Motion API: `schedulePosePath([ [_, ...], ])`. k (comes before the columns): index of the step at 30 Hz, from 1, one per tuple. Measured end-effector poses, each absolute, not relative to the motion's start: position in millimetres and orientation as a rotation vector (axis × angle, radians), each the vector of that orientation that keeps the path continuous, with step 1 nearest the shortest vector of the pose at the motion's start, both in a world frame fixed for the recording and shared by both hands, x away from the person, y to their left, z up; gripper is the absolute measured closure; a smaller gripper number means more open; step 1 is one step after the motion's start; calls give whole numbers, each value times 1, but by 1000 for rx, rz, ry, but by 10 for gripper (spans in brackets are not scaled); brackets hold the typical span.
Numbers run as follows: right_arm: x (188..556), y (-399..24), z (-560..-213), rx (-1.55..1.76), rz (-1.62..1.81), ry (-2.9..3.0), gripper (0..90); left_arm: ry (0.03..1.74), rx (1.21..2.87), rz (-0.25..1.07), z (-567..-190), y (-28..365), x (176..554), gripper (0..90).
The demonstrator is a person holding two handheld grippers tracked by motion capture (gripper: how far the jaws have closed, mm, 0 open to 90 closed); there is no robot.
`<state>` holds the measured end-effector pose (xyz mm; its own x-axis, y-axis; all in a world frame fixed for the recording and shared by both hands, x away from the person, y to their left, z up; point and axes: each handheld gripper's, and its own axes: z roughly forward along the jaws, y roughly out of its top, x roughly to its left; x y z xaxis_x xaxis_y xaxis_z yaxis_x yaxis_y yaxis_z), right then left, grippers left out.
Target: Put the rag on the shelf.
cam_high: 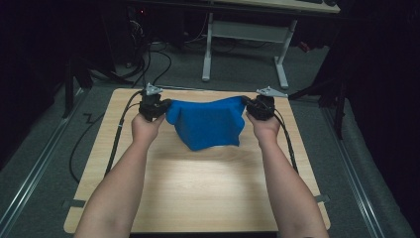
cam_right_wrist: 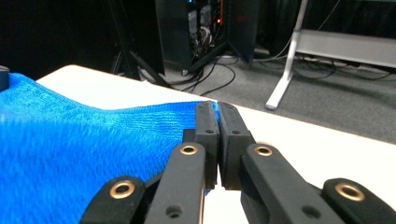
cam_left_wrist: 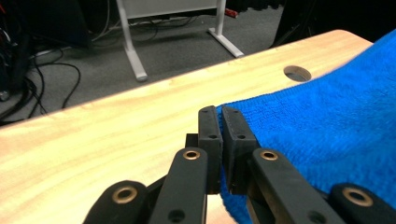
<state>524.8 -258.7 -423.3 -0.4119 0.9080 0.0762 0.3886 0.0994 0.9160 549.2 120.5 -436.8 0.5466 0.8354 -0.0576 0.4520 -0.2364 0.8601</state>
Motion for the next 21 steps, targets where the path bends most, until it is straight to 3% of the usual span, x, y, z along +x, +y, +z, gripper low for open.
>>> schedulePosePath([
  [21,513,-244,-478,1321,1237,1982,888,1074,1918,405,-484,119,538,876],
])
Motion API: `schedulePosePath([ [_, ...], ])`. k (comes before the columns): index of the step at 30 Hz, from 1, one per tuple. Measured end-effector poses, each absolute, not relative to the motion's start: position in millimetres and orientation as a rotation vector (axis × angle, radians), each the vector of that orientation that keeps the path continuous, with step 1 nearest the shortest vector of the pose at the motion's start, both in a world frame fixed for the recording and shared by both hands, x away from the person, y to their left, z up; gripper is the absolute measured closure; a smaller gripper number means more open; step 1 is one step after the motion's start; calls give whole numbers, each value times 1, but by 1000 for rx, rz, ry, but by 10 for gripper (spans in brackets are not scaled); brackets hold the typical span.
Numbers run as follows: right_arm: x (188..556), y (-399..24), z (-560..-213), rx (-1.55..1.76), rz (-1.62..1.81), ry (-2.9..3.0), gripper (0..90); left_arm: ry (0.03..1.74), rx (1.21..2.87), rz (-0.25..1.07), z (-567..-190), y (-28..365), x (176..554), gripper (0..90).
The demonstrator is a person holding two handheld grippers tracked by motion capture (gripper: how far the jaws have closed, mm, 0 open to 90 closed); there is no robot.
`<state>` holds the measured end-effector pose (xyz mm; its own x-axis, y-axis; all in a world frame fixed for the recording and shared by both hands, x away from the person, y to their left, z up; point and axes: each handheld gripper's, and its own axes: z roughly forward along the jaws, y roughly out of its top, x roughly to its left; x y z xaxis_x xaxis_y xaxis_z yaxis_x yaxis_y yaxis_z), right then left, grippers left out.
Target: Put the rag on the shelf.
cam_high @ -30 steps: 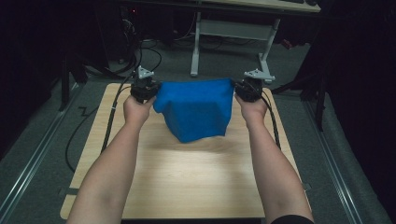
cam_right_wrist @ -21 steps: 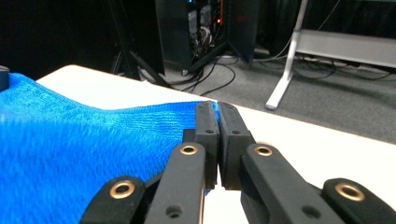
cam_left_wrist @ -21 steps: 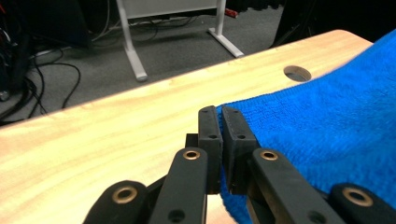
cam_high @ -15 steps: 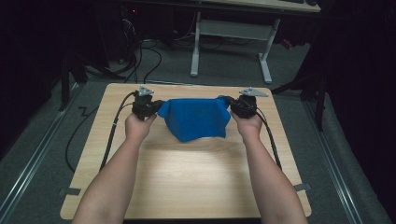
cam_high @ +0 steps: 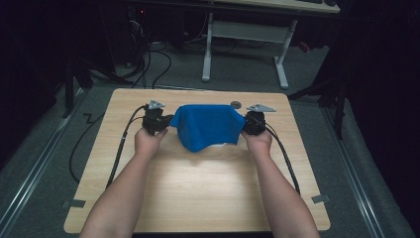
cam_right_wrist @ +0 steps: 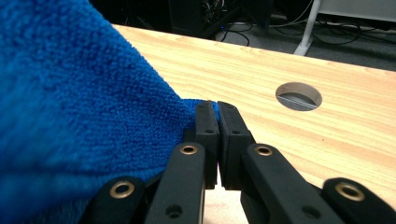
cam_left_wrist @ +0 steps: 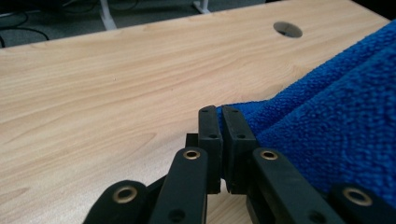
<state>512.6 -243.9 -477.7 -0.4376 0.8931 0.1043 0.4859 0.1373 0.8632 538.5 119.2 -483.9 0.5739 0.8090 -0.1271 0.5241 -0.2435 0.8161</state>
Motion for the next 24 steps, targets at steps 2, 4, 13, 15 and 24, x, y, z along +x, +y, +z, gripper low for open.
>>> schedulePosePath([
  [2,512,-243,-480,1319,1236,1988,888,1073,1918,405,-485,119,539,876],
  [4,512,-243,-481,1318,1231,1993,887,1074,1914,400,-485,118,539,876],
  [13,507,-247,-494,1346,1219,1992,887,1069,1946,362,-493,111,538,875],
  [15,507,-247,-495,1353,1218,1992,886,1066,1948,355,-494,109,537,874],
  [24,506,-249,-494,1367,1229,1989,833,1103,1947,350,-496,109,536,789],
])
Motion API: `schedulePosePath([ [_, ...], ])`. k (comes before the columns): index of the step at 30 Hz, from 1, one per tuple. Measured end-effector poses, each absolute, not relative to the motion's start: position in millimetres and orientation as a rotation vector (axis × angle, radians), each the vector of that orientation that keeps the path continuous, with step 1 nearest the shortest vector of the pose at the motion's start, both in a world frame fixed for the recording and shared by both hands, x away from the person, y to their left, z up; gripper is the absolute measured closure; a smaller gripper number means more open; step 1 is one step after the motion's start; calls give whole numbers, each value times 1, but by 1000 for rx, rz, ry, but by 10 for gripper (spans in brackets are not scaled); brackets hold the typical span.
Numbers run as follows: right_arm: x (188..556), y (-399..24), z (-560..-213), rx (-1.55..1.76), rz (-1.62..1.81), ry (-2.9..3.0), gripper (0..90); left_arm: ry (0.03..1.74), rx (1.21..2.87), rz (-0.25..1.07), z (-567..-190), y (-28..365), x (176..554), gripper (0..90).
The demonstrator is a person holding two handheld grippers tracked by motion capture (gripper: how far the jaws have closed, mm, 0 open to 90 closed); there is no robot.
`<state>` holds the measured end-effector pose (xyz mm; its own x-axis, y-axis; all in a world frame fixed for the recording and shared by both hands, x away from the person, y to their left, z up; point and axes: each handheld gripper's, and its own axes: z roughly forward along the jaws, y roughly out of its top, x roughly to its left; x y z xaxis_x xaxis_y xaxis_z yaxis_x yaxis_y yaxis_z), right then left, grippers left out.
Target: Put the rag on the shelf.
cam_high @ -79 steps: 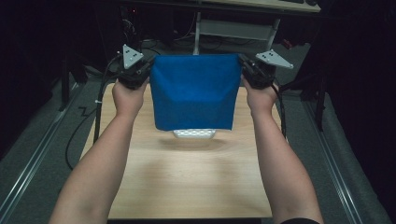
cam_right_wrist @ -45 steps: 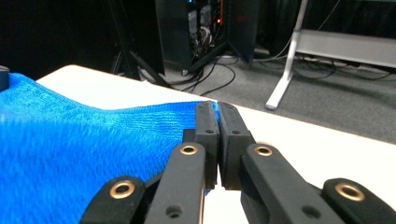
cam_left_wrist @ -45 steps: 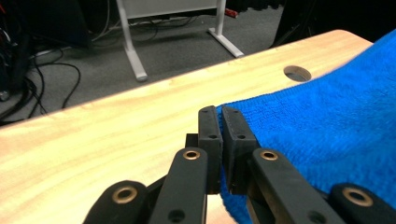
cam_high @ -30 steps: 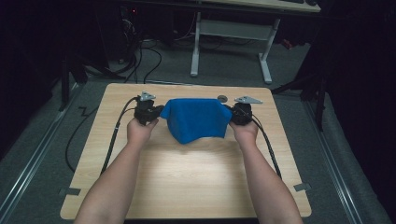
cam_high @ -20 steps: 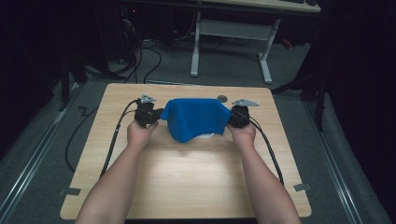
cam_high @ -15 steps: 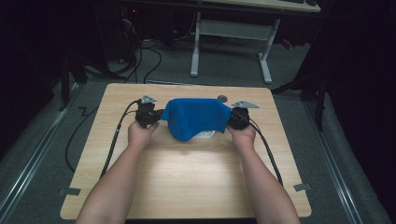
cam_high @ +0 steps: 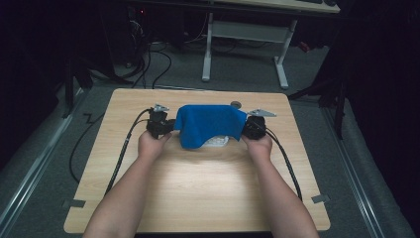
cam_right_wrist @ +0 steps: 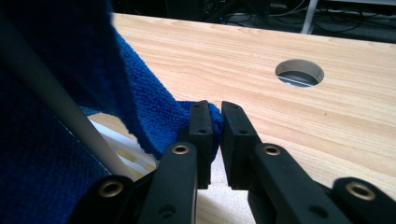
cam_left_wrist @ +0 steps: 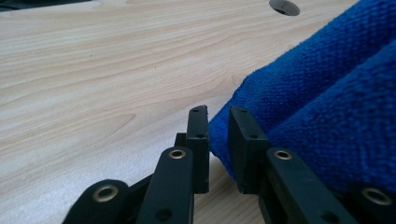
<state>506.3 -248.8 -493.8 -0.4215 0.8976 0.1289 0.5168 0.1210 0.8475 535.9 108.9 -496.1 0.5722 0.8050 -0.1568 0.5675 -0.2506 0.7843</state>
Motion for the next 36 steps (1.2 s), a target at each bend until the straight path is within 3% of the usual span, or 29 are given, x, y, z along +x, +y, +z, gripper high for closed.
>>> schedulePosePath([
  [4,506,-251,-494,1381,1220,1984,755,1143,1917,353,-499,117,534,705],
  [8,504,-253,-491,1396,1217,1972,707,1168,1885,346,-502,128,530,677],
  [36,481,-276,-469,1322,1113,1917,498,1170,1848,449,-491,166,506,561],
])
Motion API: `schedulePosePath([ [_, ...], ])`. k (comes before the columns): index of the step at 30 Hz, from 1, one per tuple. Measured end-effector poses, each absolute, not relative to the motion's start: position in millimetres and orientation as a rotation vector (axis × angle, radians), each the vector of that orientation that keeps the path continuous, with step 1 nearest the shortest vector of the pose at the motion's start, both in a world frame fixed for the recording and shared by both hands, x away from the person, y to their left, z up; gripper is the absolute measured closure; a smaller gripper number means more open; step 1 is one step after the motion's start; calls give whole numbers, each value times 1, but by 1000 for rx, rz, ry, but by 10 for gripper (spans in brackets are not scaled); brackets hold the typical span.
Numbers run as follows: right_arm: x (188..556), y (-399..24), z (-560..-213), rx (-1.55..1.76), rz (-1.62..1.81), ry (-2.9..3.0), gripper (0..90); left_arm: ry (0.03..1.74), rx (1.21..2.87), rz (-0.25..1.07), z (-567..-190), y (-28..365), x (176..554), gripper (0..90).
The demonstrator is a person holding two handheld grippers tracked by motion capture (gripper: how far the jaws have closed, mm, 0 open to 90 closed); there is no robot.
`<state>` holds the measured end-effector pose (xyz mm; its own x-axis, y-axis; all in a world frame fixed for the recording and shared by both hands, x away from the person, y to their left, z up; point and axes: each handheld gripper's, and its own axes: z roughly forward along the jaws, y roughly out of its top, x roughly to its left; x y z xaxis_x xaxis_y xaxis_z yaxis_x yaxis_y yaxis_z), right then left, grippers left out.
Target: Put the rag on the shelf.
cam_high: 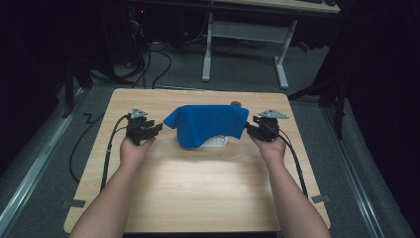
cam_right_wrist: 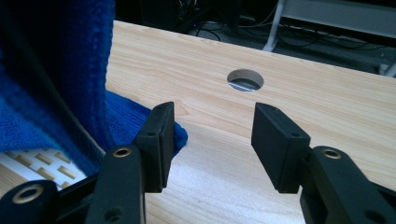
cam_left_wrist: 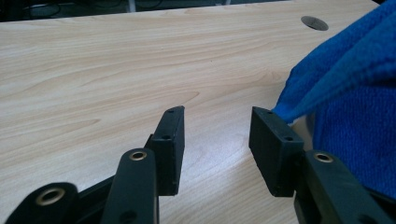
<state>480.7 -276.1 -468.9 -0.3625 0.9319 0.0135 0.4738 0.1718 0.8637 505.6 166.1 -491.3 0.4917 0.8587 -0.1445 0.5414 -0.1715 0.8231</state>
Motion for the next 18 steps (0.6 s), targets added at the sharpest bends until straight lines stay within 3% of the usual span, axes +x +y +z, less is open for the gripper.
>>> schedulePosePath([
  [18,447,-295,-462,1301,1115,1879,403,1107,1821,463,-490,178,469,527],
])
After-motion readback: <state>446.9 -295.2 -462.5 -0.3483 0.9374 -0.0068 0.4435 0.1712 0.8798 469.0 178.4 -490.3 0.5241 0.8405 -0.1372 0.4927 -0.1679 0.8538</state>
